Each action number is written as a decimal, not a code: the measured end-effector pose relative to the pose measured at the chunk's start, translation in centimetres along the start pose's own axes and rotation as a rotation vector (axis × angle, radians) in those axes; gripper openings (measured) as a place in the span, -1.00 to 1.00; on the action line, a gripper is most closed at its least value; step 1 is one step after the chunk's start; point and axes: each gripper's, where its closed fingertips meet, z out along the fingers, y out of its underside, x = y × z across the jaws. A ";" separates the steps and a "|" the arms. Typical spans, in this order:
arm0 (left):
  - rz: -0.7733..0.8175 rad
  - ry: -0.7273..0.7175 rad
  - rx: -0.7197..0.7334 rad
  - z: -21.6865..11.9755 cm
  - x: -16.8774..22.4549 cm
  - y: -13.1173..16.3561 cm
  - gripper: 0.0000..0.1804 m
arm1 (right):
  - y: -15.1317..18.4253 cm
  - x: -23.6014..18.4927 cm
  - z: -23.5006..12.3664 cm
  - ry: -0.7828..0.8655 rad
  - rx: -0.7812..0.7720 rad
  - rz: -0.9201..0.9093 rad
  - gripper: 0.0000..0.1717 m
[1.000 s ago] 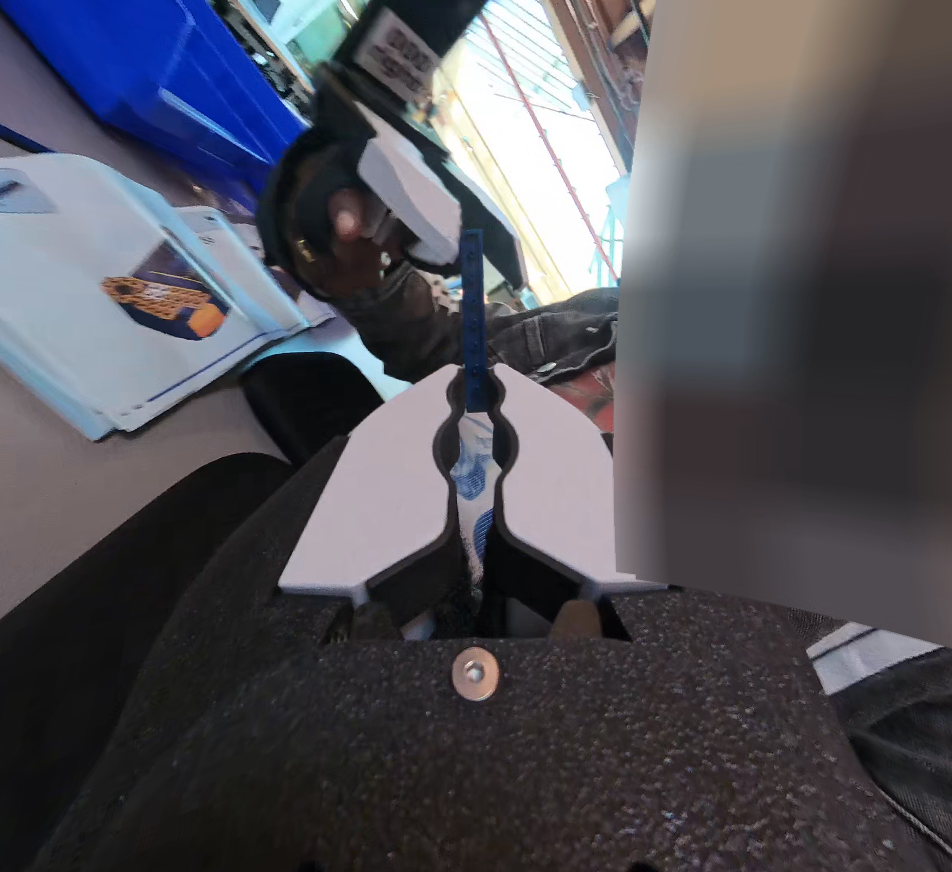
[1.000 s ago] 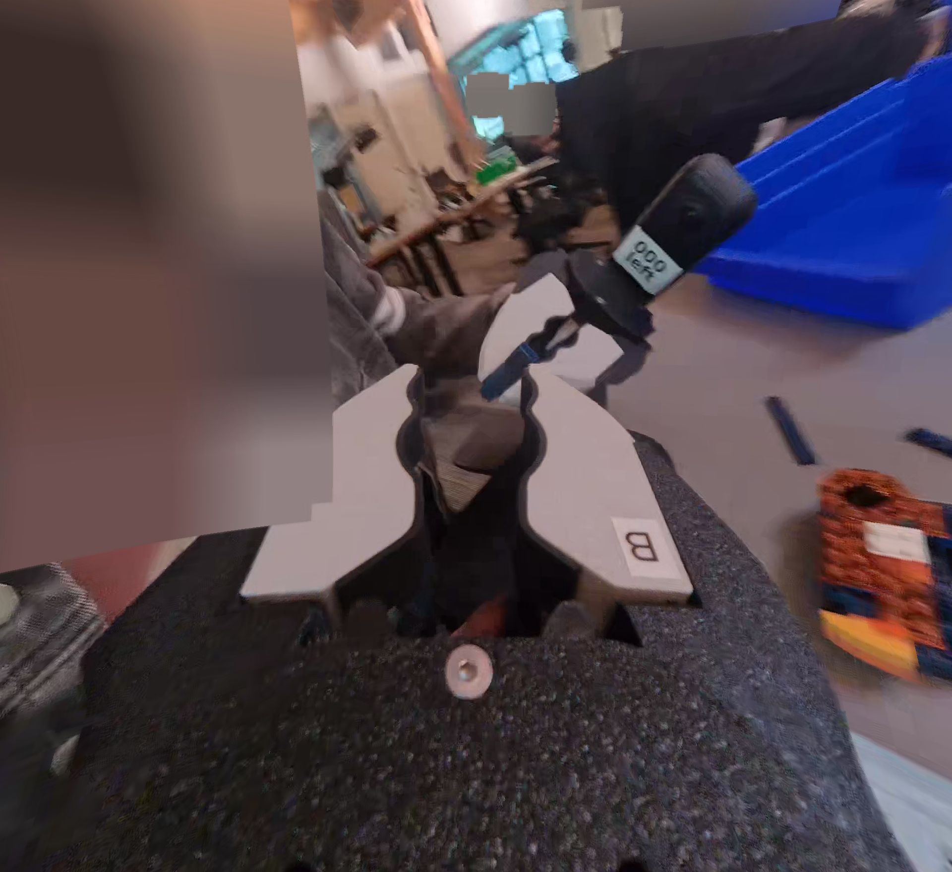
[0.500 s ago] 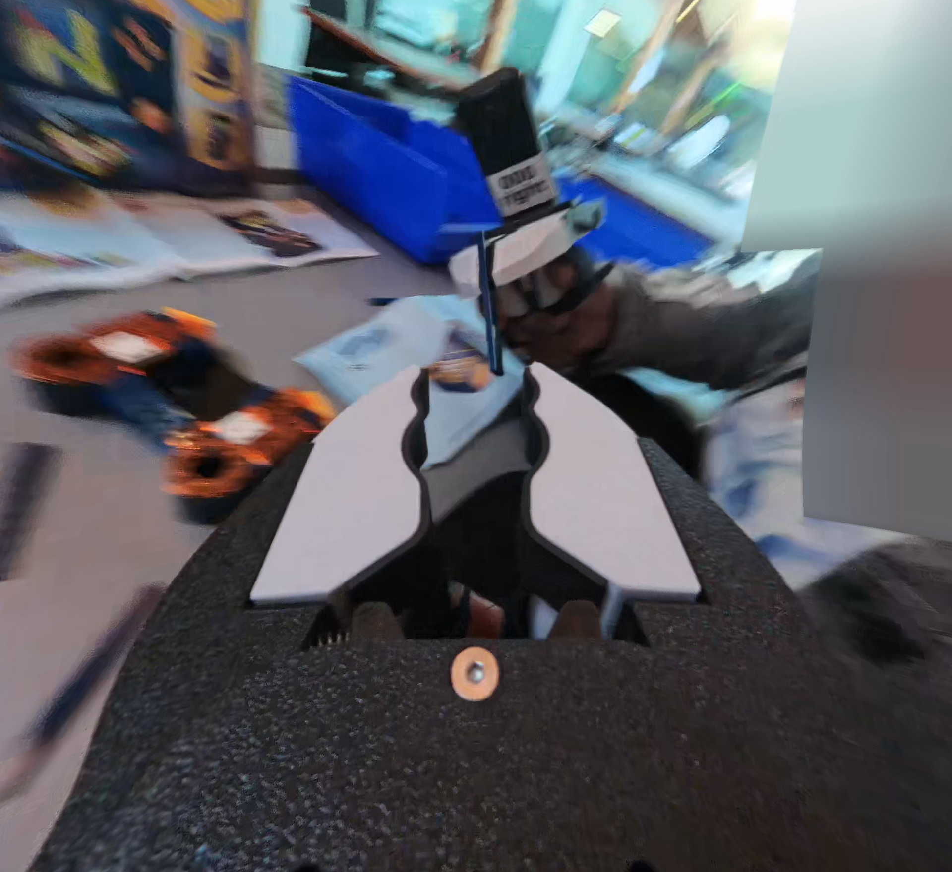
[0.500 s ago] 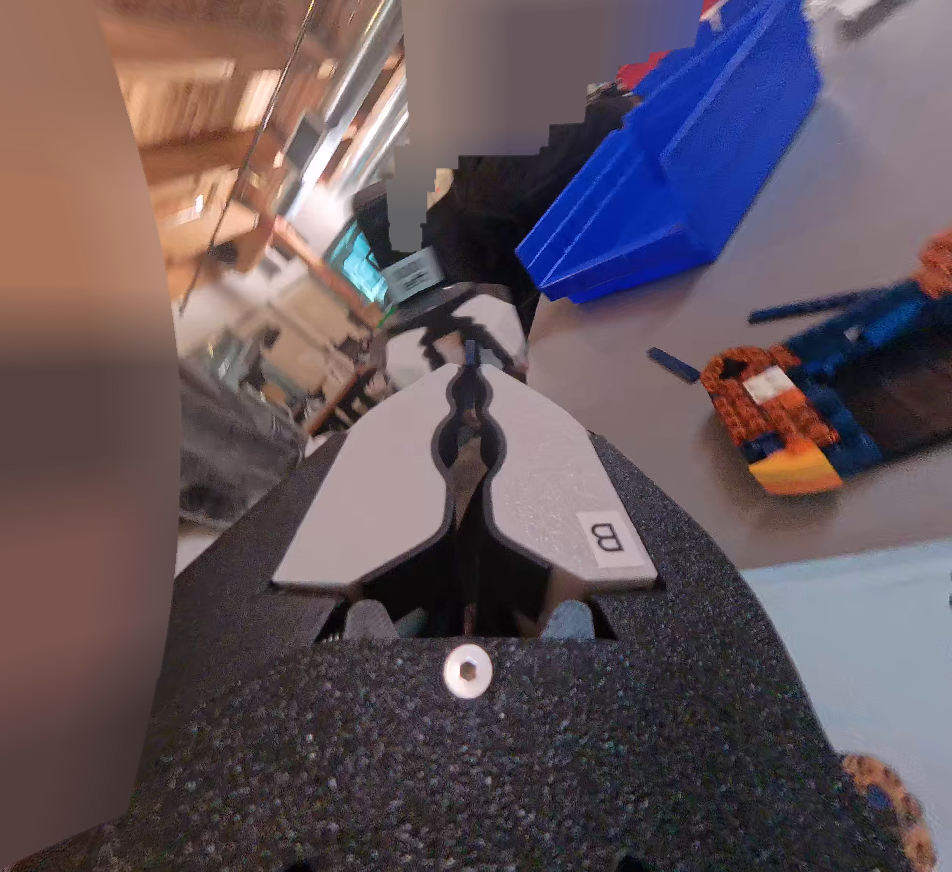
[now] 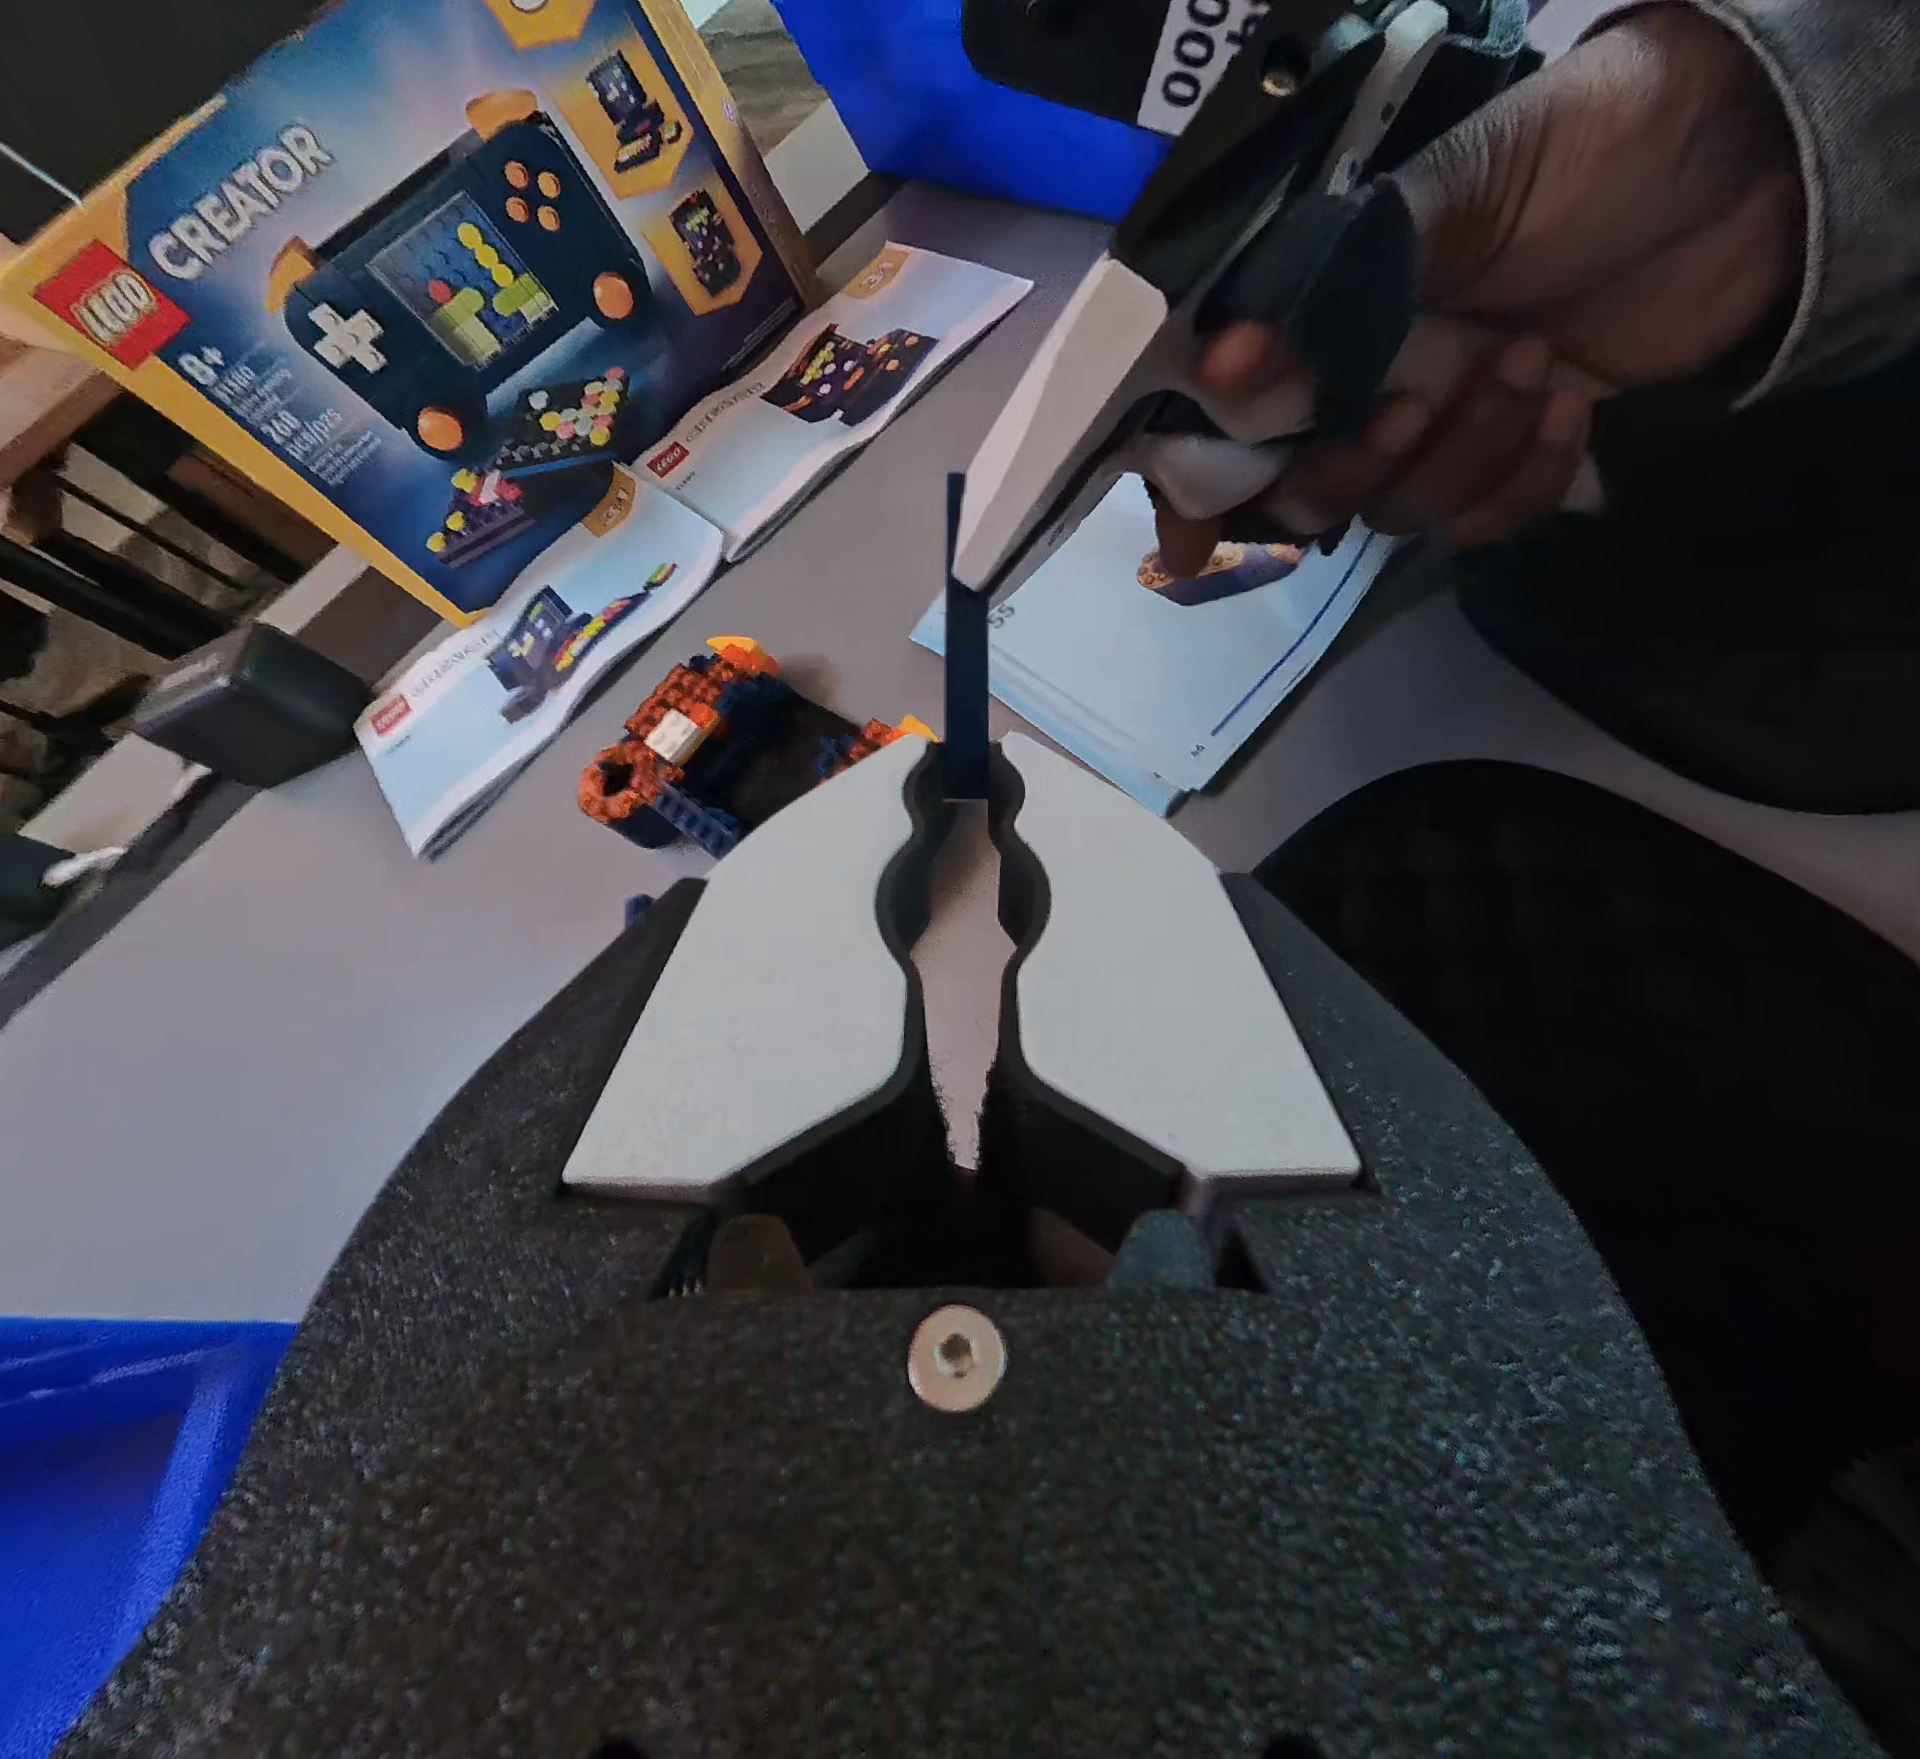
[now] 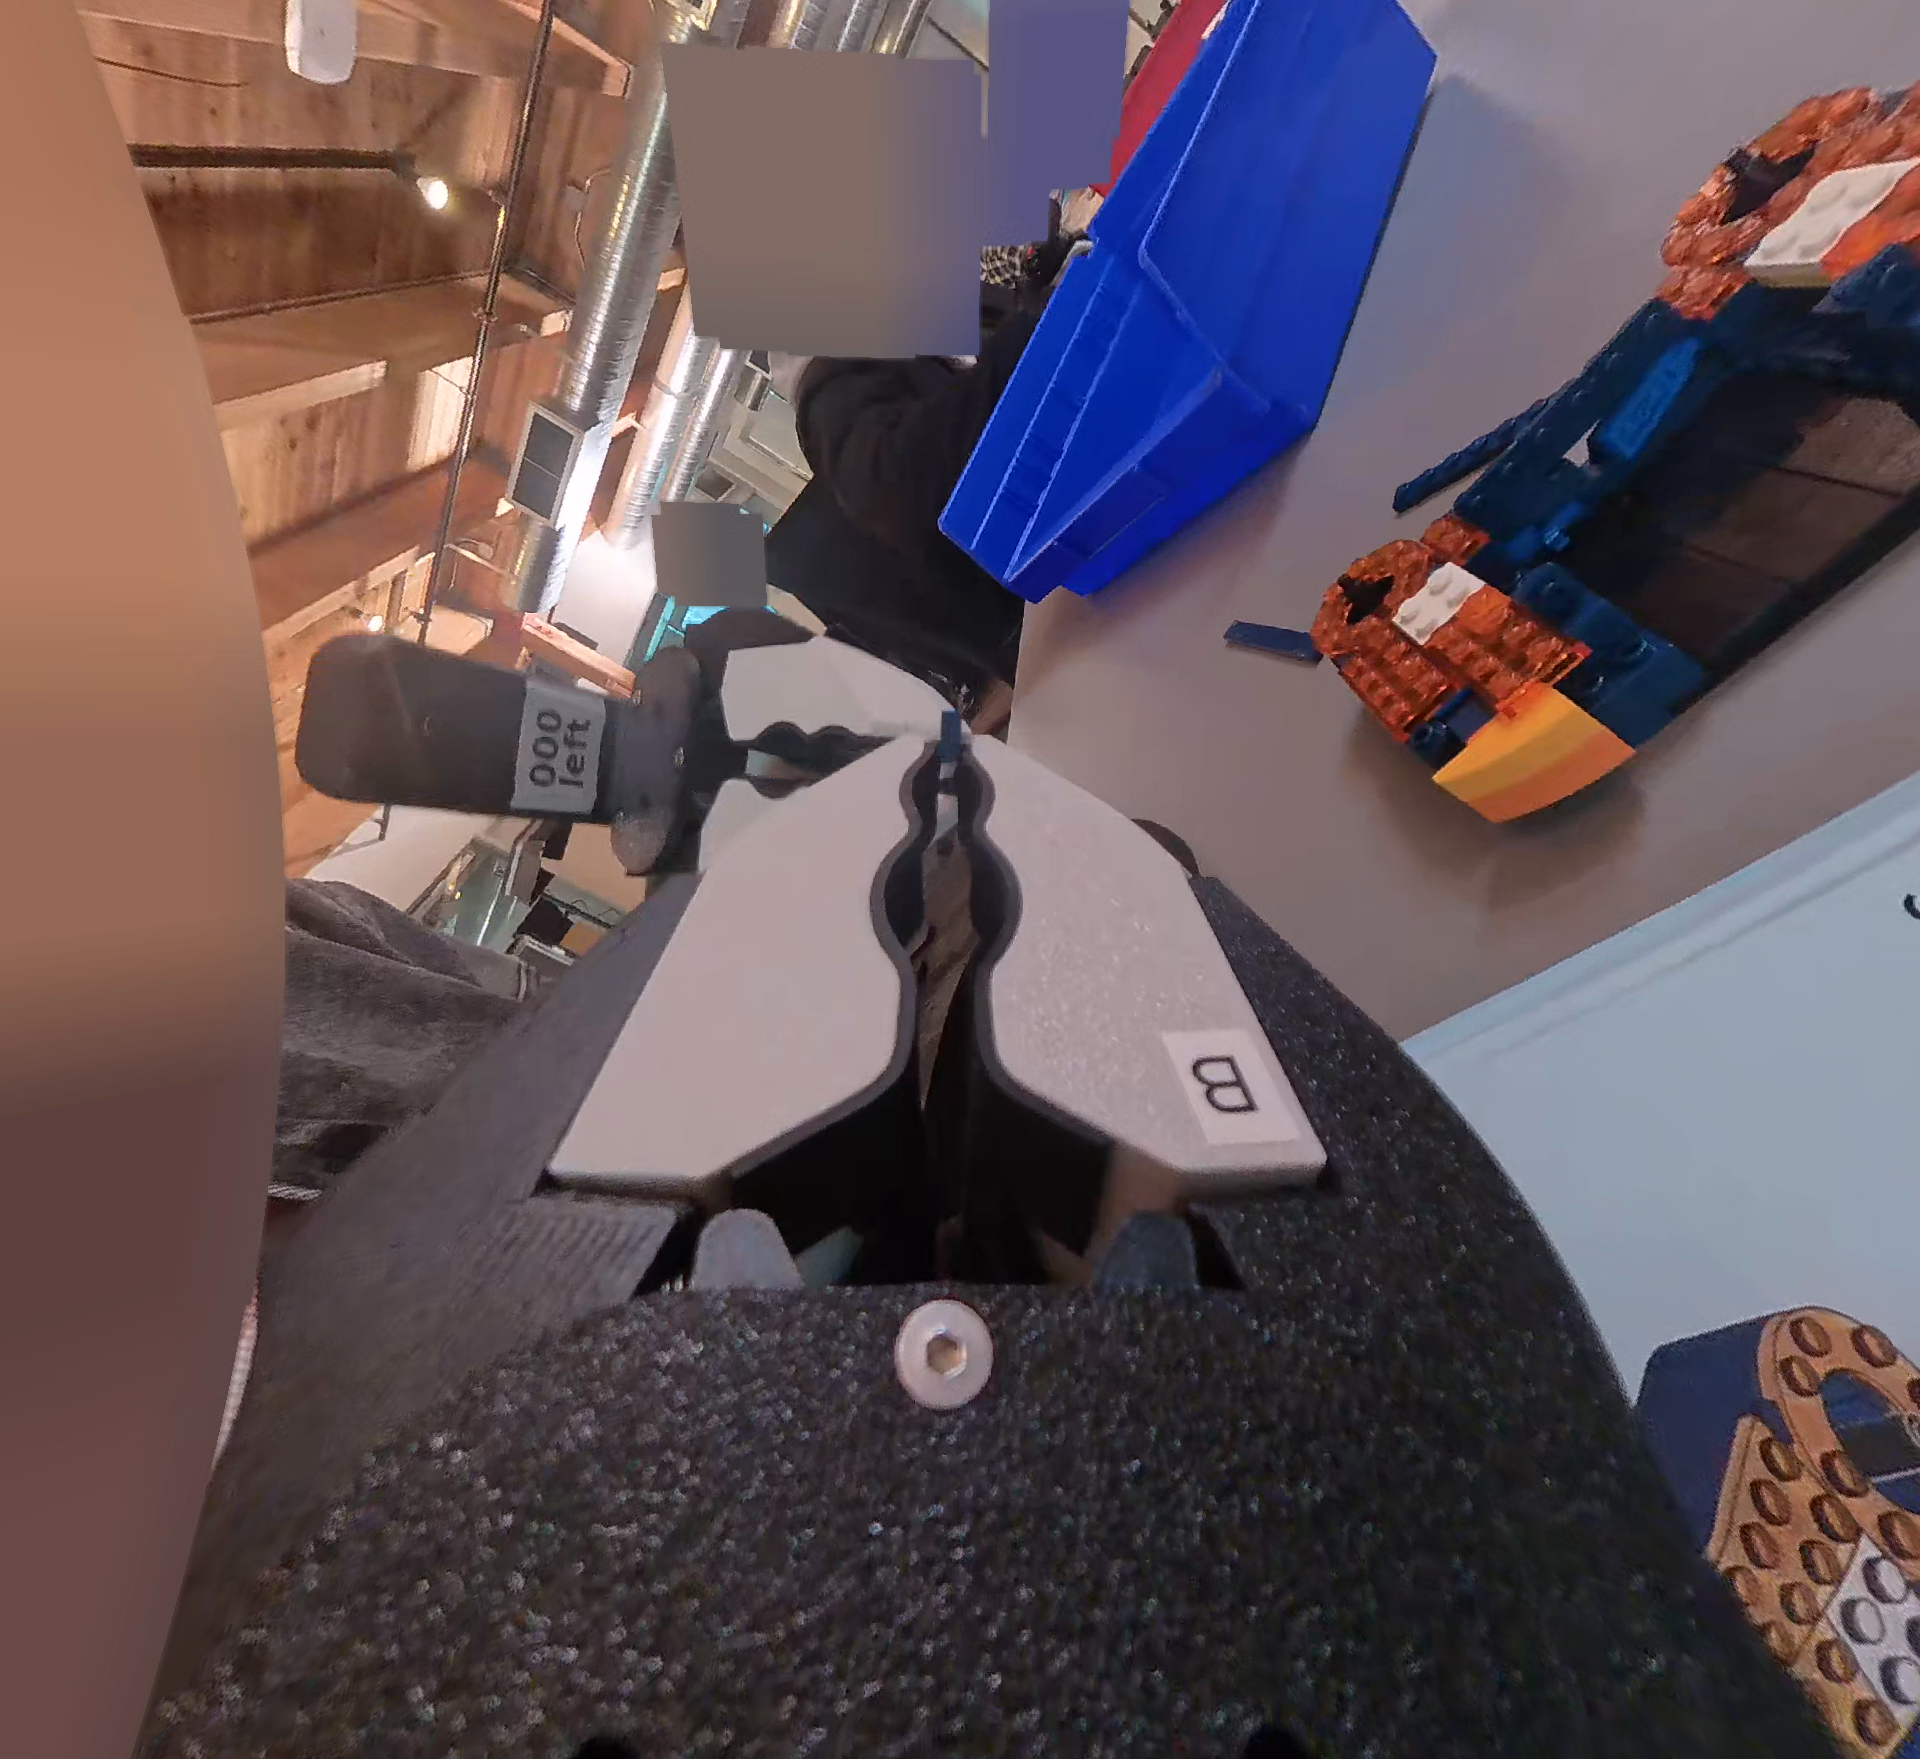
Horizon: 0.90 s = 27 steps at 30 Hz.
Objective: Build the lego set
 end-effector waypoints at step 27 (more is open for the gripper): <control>-0.245 0.197 -0.591 -3.5 -6.0 13.3 -0.75 | -3.9 -2.8 -6.4 0.124 0.122 -0.312 -0.89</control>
